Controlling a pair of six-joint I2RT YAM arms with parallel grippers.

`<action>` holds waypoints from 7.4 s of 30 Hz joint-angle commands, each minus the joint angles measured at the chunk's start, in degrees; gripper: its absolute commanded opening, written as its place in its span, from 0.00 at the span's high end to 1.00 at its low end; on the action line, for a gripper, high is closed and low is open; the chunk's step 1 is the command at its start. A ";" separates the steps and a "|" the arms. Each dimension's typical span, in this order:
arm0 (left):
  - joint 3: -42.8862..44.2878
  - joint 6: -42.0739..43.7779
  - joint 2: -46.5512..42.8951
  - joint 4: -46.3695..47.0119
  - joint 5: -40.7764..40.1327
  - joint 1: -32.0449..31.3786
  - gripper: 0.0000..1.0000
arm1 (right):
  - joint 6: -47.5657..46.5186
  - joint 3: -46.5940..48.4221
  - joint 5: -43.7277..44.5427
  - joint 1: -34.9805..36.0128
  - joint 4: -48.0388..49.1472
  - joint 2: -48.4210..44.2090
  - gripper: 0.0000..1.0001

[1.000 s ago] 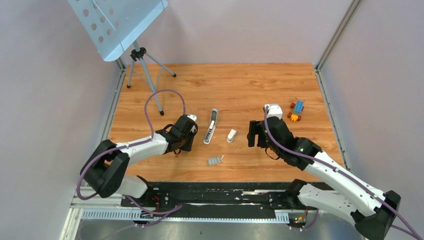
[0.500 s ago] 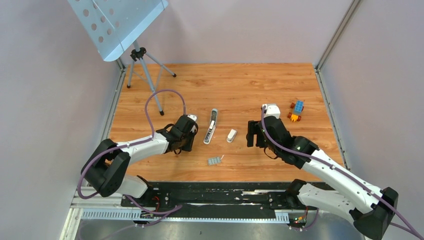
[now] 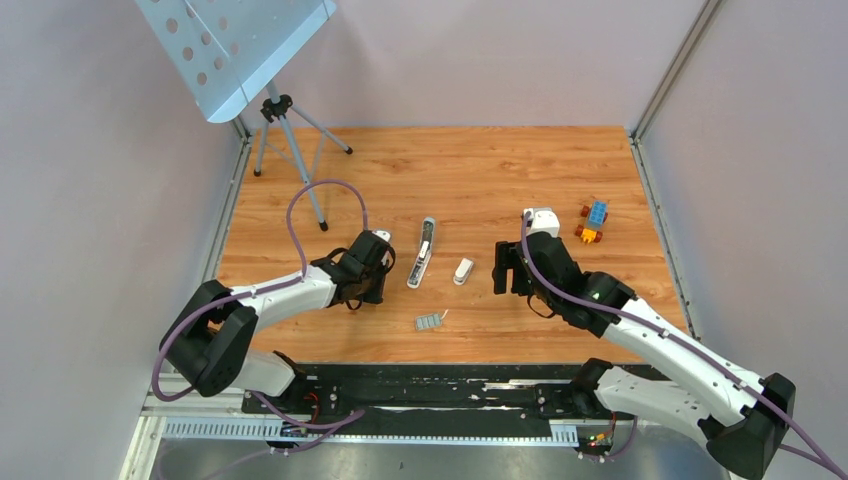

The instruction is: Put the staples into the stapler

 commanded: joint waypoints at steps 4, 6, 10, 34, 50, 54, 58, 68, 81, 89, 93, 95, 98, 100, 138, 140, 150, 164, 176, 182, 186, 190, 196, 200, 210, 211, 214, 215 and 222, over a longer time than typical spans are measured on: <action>0.56 -0.44 -0.56 0.16 1.14 0.36 0.76 | 0.25 -1.50 1.14 -0.45 -0.06 -0.61 0.19; 0.48 -0.37 -0.61 0.40 1.31 0.28 0.78 | 0.51 -1.67 1.23 -0.45 -0.02 -0.51 0.18; 0.33 -0.11 -0.79 0.85 1.70 0.32 0.79 | 1.09 -1.94 1.44 -0.49 -0.06 -0.33 0.16; 11.58 0.52 -1.89 -0.61 3.52 -2.29 0.82 | 0.65 -1.38 3.15 -0.45 0.12 1.95 0.06; 19.39 0.02 9.37 0.79 3.84 -6.54 0.82 | -0.18 -2.52 6.15 -0.50 0.20 1.14 0.00; 20.52 0.00 10.98 1.04 3.76 -6.91 0.82 | -0.17 -2.52 6.10 -0.45 0.28 1.46 0.00; 20.73 0.40 11.61 0.83 3.03 -6.93 0.82 | -0.18 -2.51 6.22 -0.45 0.20 1.50 0.00; 19.38 1.66 12.23 2.00 2.13 -6.93 0.82 | 0.00 -2.63 5.96 -0.41 0.25 1.46 0.00; 18.69 2.09 13.86 2.70 1.40 -6.93 0.82 | -0.14 -3.11 6.09 -0.47 0.21 0.98 0.00; 19.10 2.96 14.50 2.14 -0.05 -6.93 0.82 | -0.16 -3.05 5.97 -0.49 0.20 0.84 0.00; 19.02 3.08 14.70 2.22 0.16 -6.93 0.82 | -0.30 -3.14 5.97 -0.43 0.21 0.68 0.00; 18.94 3.12 14.94 2.43 0.18 -6.93 0.82 | -0.17 -3.13 5.96 -0.45 0.25 0.55 0.00; 18.72 3.08 15.15 2.48 0.29 -6.93 0.82 | -0.15 -3.14 6.02 -0.46 0.20 0.46 0.00; 18.60 3.10 15.11 2.68 0.44 -6.93 0.82 | -0.22 -3.19 5.97 -0.41 0.20 0.30 0.00; 20.77 3.17 10.94 0.49 -0.40 -6.93 0.81 | 0.05 -3.50 5.96 -0.45 0.42 0.71 0.00; 20.61 3.22 10.61 0.51 -0.38 -6.93 0.81 | 0.10 -3.56 5.88 -0.45 0.50 0.77 0.00; 18.14 2.38 10.81 2.38 0.68 -6.93 0.81 | 0.16 -3.57 5.57 -0.45 0.73 1.25 0.00; 17.36 1.96 12.28 4.12 1.32 -6.93 0.81 | 0.35 -4.01 5.70 -0.46 0.82 0.57 0.00; 17.32 1.91 13.75 4.91 1.36 -6.93 0.81 | 0.04 -4.11 5.86 -0.45 0.84 0.39 0.00; 17.34 1.94 14.41 5.02 1.17 -6.93 0.81 | -0.19 -3.74 5.96 -0.53 0.76 0.97 0.00; 17.35 2.11 14.82 5.12 1.00 -6.93 0.81 | -0.41 -3.66 5.96 -0.47 0.79 0.99 0.00; 17.33 2.02 15.36 5.26 1.27 -6.93 0.82 | -0.65 -3.64 6.16 -0.45 0.73 0.70 0.00; 17.17 1.76 15.44 5.44 1.23 -6.93 0.82 | -0.81 -3.57 6.14 -0.44 0.73 0.54 0.00; 17.00 1.38 15.30 5.35 0.38 -6.93 0.82 | -0.76 -3.51 6.09 -0.49 0.73 0.54 0.00; 16.03 0.66 14.27 6.01 -0.84 -6.92 0.82 | -0.82 -3.39 5.88 -0.45 0.73 0.46 0.00; 15.95 0.66 14.27 6.08 -0.84 -6.93 0.82 | -0.83 -3.39 5.83 -0.52 0.73 0.54 0.00; 15.85 0.65 14.22 6.06 -0.75 -6.93 0.82 | -0.79 -3.46 5.79 -0.47 0.74 0.54 0.00; 15.77 0.69 14.26 6.06 -0.67 -6.93 0.82 | -0.70 -3.48 5.79 -0.47 0.73 0.54 0.00; 15.42 0.57 14.22 6.27 -0.26 -6.97 0.76 | -0.54 -3.57 5.80 -0.49 0.73 0.67 0.00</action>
